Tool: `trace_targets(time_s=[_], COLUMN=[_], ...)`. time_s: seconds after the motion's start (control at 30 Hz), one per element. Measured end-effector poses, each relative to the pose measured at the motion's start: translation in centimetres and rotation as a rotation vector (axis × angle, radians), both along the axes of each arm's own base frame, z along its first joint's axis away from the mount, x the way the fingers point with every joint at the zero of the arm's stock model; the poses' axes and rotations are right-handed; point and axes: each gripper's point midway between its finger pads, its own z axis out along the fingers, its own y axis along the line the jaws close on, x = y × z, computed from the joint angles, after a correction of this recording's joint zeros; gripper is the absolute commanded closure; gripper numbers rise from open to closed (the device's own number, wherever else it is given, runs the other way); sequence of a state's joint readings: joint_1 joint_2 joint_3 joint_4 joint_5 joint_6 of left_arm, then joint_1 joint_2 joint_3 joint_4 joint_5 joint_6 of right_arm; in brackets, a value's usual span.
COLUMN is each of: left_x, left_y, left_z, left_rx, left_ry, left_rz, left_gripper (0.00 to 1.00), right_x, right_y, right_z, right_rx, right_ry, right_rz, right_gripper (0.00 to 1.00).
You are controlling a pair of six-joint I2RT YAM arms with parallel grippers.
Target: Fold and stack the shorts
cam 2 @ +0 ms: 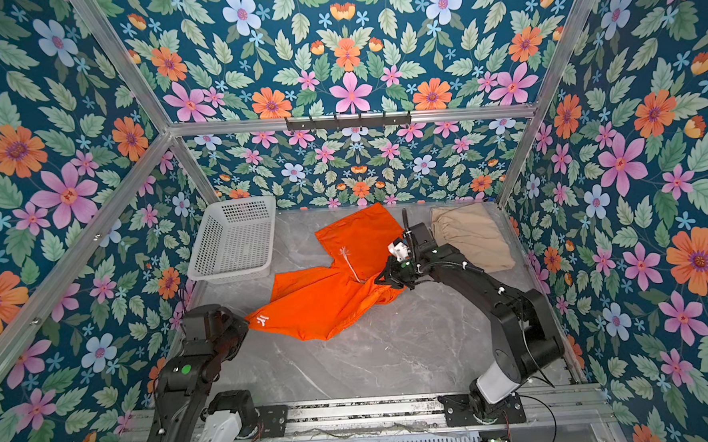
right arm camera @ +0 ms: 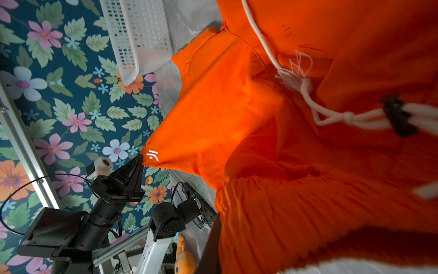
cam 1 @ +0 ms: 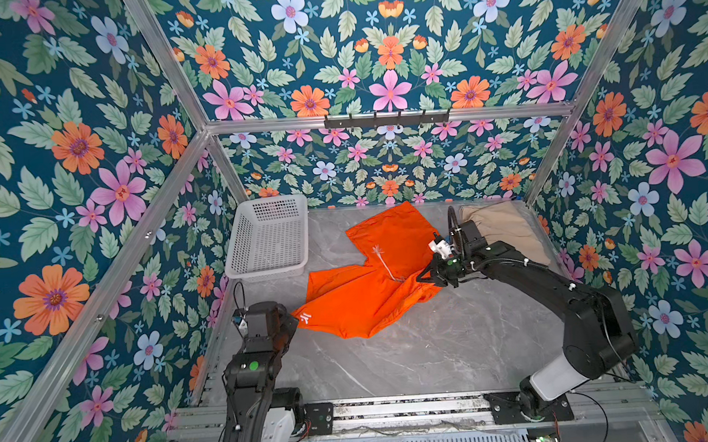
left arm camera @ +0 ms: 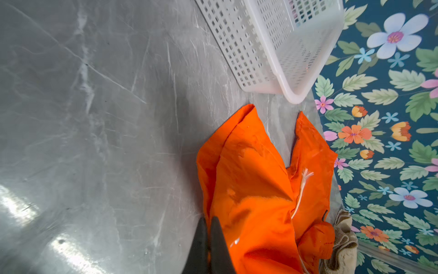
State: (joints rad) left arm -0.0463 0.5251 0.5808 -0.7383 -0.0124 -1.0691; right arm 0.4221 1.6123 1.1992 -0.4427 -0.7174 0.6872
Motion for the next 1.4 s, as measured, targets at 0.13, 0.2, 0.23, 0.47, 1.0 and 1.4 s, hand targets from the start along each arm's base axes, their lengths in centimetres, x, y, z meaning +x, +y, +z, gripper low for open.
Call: trace_targets(time_s=[0.13, 0.2, 0.23, 0.47, 1.0, 1.4], left_x=[-1.7, -2.1, -2.2, -1.9, 3.3, 8.4], left_y=[0.5, 0.5, 0.5, 0.1, -1.5, -2.8], left_z=[-0.3, -0.4, -0.5, 0.3, 6.3, 11.4], left_rx=[0.015, 0.016, 0.013, 0.025, 0.172, 0.259], left_ry=[0.028, 0.039, 0.049, 0.086, 0.023, -0.102], left_rz=[0.02, 0.021, 0.018, -0.023, -0.281, -0.406], left_gripper=[1.0, 1.0, 1.0, 1.0, 1.0, 1.0], right_x=[0.6, 0.5, 0.1, -5.7, -16.7, -12.4], right_y=[1.9, 1.5, 1.0, -4.6, -9.6, -11.7], right_z=[2.0, 2.2, 2.0, -2.4, -7.8, 2.8], right_rx=[0.042, 0.041, 0.032, -0.032, -0.074, -0.052], right_ry=[-0.048, -0.062, -0.058, 0.084, 0.342, 0.024], right_rz=[0.054, 0.053, 0.05, -0.04, -0.221, -0.36], right_gripper=[0.98, 0.98, 0.98, 0.98, 0.98, 0.98])
